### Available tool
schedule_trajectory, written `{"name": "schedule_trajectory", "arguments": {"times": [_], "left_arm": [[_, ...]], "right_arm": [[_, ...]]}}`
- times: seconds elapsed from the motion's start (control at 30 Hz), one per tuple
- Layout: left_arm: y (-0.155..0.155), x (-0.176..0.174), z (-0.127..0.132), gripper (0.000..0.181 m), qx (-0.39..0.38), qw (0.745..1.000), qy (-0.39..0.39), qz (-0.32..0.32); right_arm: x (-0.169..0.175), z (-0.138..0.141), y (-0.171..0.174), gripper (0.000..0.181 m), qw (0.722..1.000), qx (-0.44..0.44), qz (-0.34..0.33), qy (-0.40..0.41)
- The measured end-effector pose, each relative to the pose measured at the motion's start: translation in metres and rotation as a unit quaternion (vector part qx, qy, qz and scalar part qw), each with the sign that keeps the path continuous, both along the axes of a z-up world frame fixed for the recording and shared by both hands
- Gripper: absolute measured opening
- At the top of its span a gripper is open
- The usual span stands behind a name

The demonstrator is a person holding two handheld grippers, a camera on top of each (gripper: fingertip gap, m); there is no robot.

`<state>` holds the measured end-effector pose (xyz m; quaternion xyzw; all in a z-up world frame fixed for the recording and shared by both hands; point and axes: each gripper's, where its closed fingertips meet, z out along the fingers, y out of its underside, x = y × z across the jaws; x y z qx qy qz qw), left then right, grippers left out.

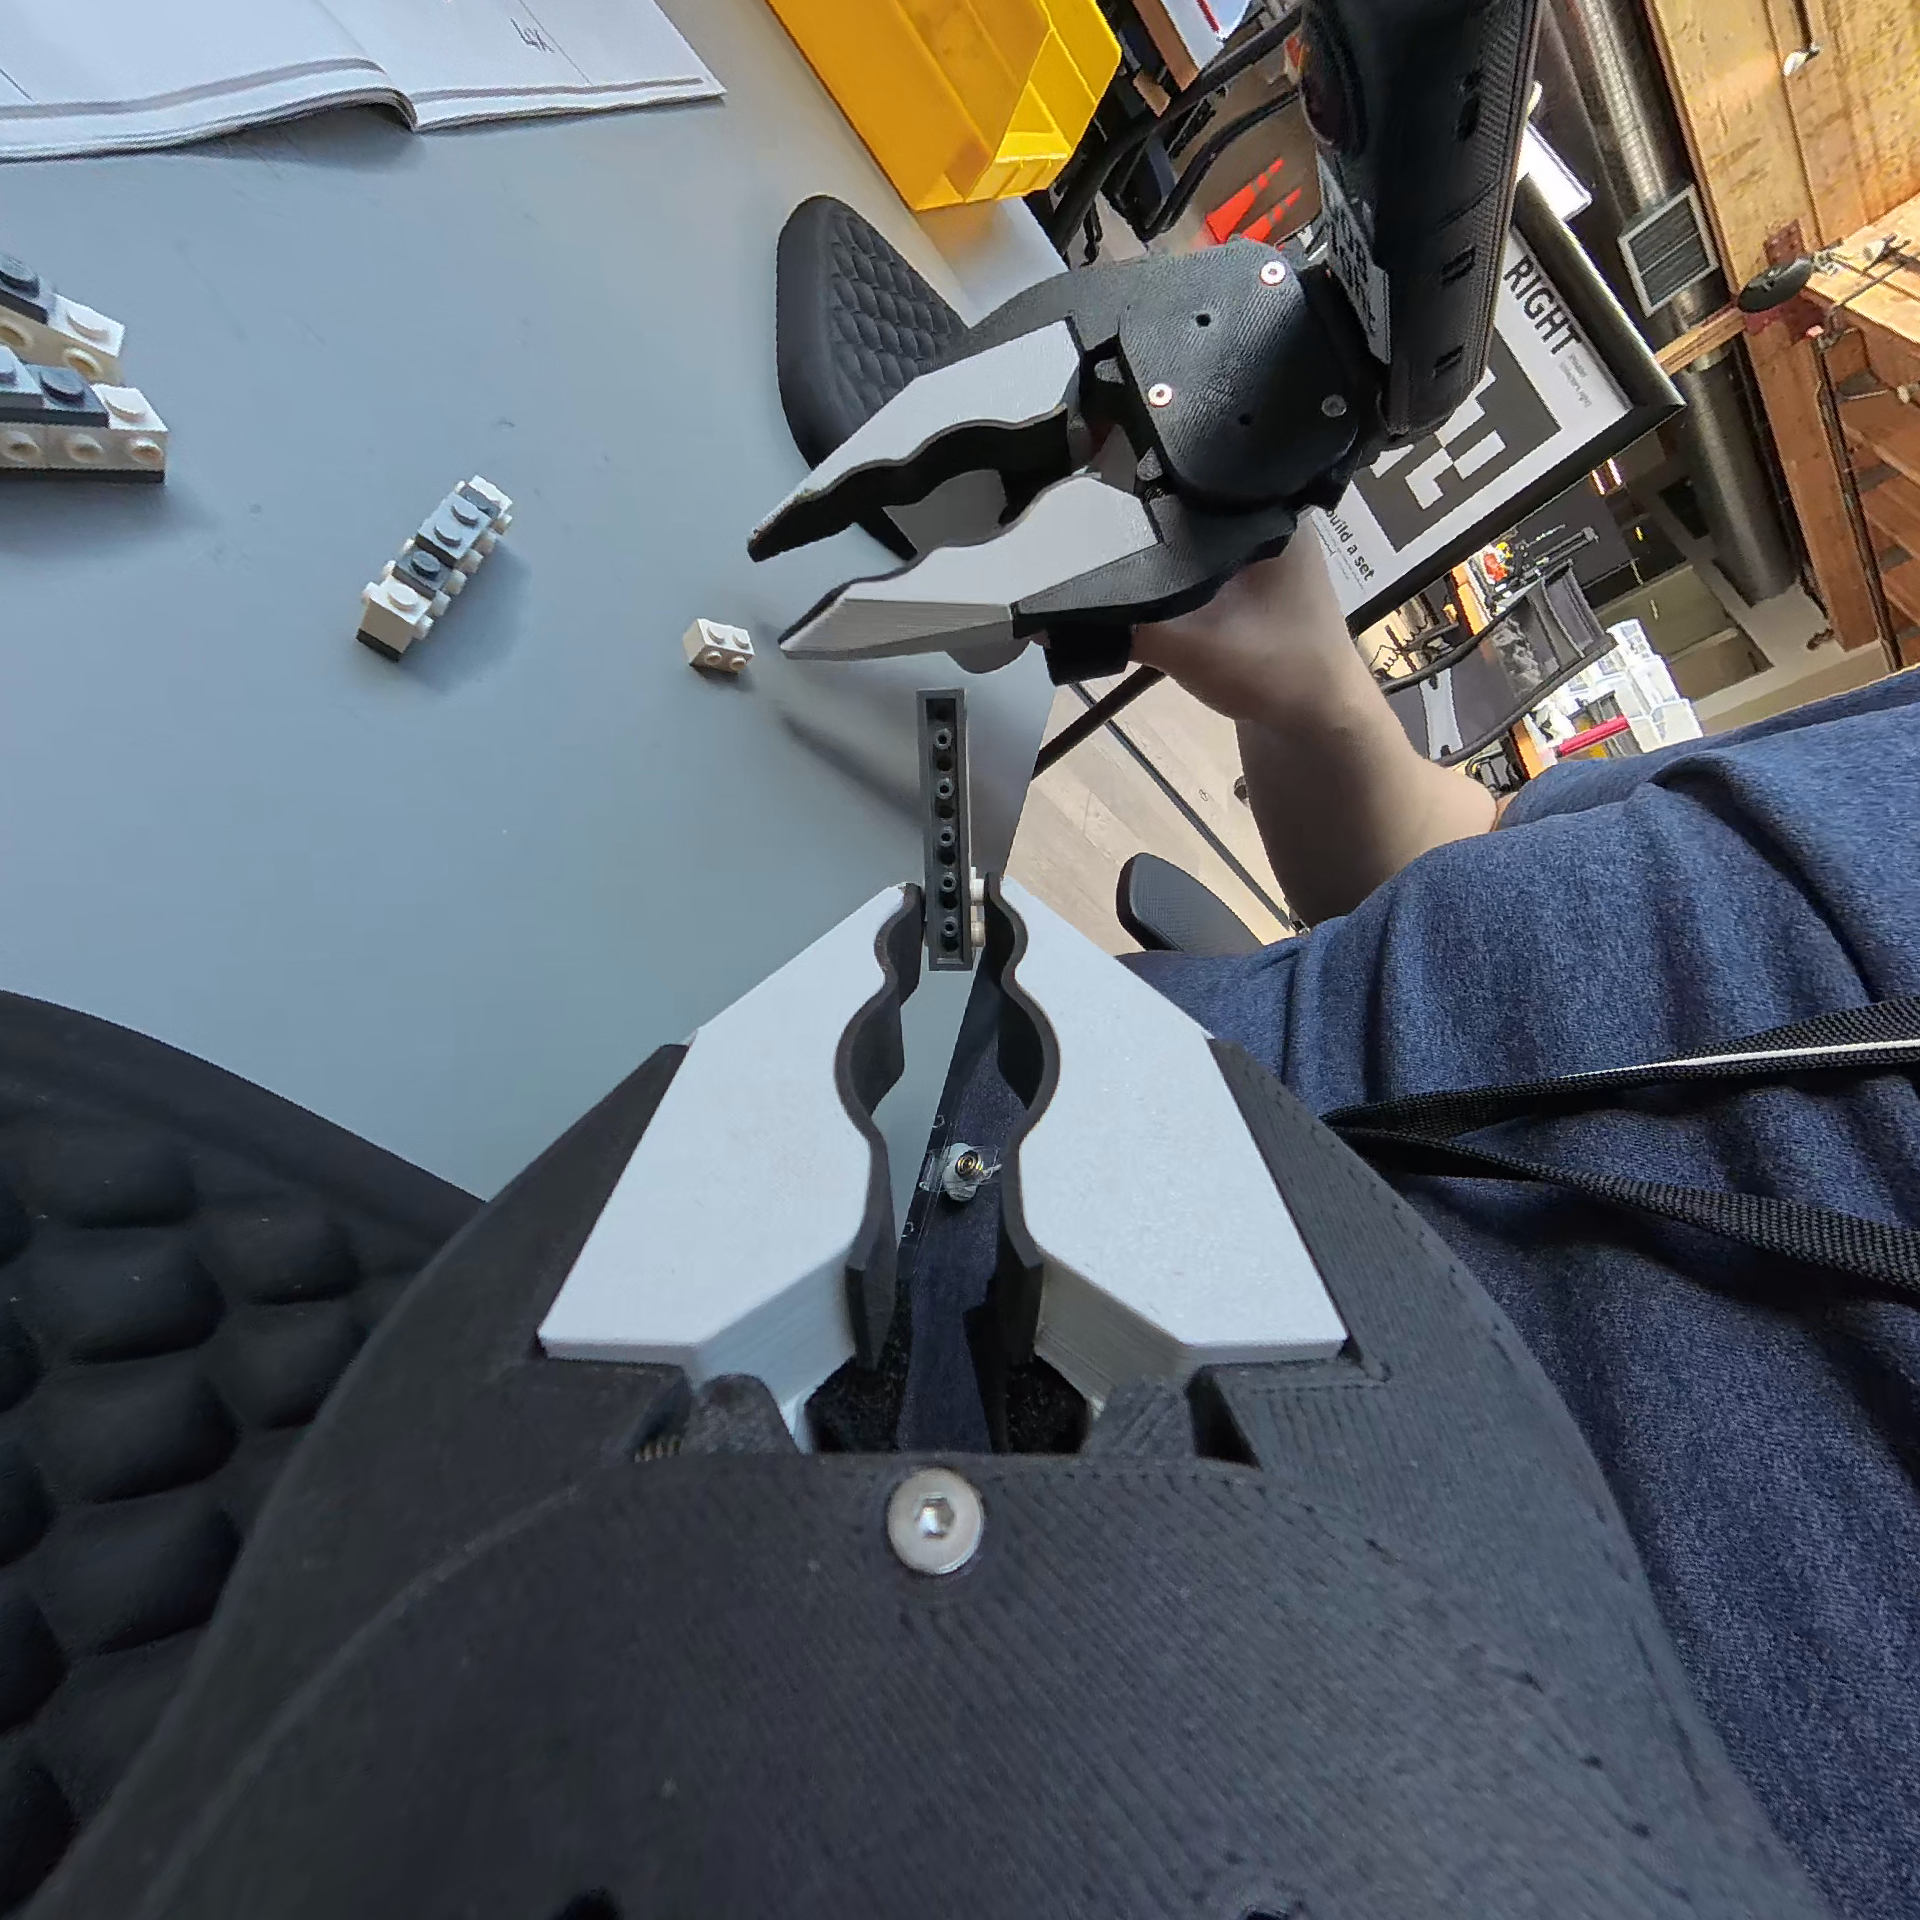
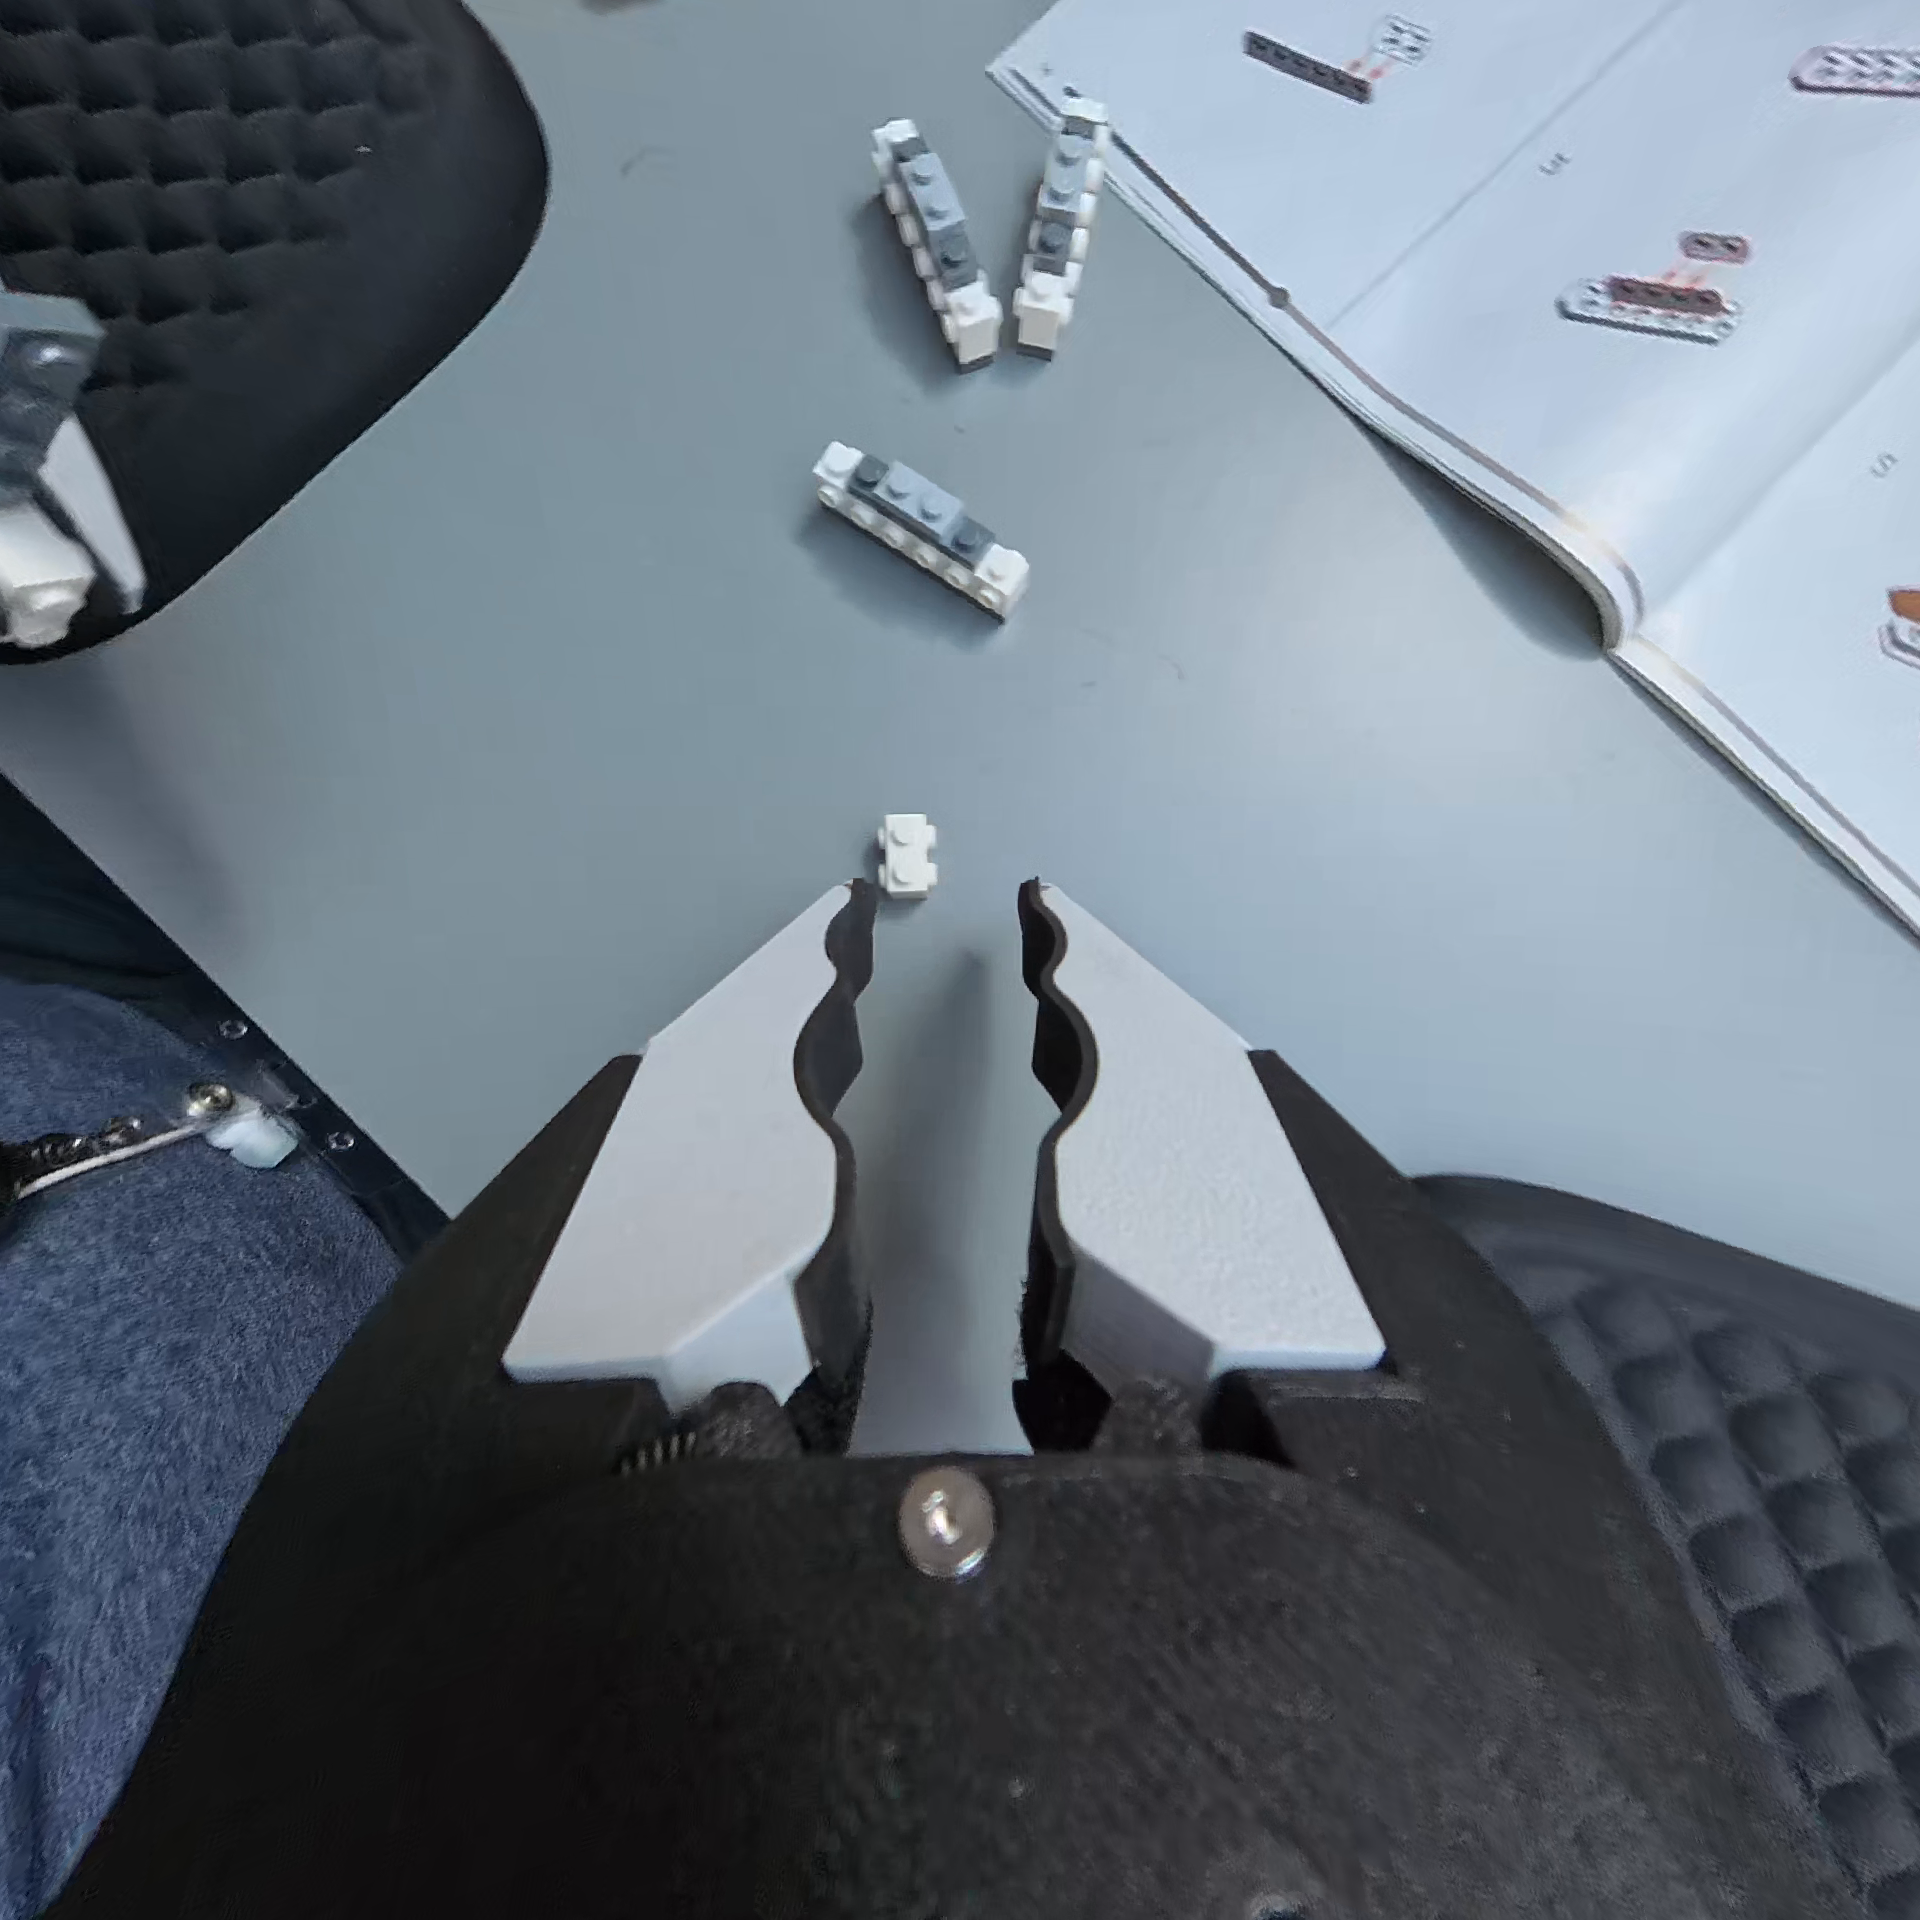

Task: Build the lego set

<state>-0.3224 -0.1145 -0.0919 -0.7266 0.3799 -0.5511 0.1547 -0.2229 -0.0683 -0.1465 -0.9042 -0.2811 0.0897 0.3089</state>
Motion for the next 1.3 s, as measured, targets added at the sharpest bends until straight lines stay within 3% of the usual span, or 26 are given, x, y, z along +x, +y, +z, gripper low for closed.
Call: {"name": "schedule_trajectory", "arguments": {"times": [0.1, 0.73, 0.8, 0.87, 0.93, 0.97, 1.03, 1.07, 1.1, 1.17, 1.3], "left_arm": [[0.002, 0.002, 0.001, 0.009, -0.003, 1.000, -0.005, 0.003], [0.001, 0.001, -0.002, 0.009, -0.018, 1.000, -0.005, 0.004], [0.003, 0.001, -0.002, 0.009, -0.027, 1.000, -0.010, 0.008], [0.007, 0.002, 0.002, 0.009, -0.042, 0.998, -0.034, 0.021], [0.014, 0.003, 0.016, 0.009, -0.065, 0.993, -0.089, 0.042], [0.018, 0.003, 0.023, 0.009, -0.077, 0.988, -0.119, 0.054], [0.023, 0.002, 0.035, 0.009, -0.095, 0.979, -0.169, 0.067], [0.025, 0.002, 0.040, 0.009, -0.100, 0.974, -0.188, 0.071], [0.027, 0.002, 0.043, 0.009, -0.103, 0.971, -0.202, 0.076], [0.030, 0.003, 0.046, 0.008, -0.102, 0.969, -0.211, 0.085], [0.030, 0.008, 0.050, 0.008, -0.090, 0.968, -0.215, 0.091]], "right_arm": [[-0.012, -0.007, -0.003, 0.024, 0.999, -0.021, 0.049, -0.011], [-0.019, -0.017, 0.005, 0.010, 0.997, -0.055, 0.057, -0.007], [-0.023, -0.015, 0.003, 0.010, 0.996, -0.060, 0.064, 0.014], [-0.033, 0.002, 0.004, 0.010, 0.993, -0.042, 0.060, 0.092], [-0.054, 0.040, 0.004, 0.010, 0.961, -0.032, 0.054, 0.270], [-0.063, 0.068, 0.004, 0.009, 0.920, -0.033, 0.054, 0.387], [-0.066, 0.112, 0.004, 0.009, 0.807, -0.051, 0.044, 0.586], [-0.066, 0.118, 0.004, 0.009, 0.765, -0.073, 0.043, 0.638], [-0.069, 0.118, 0.004, 0.009, 0.740, -0.090, 0.043, 0.665], [-0.076, 0.115, 0.004, 0.009, 0.718, -0.094, 0.037, 0.688], [-0.089, 0.114, 0.006, 0.009, 0.710, -0.078, 0.022, 0.699]]}}
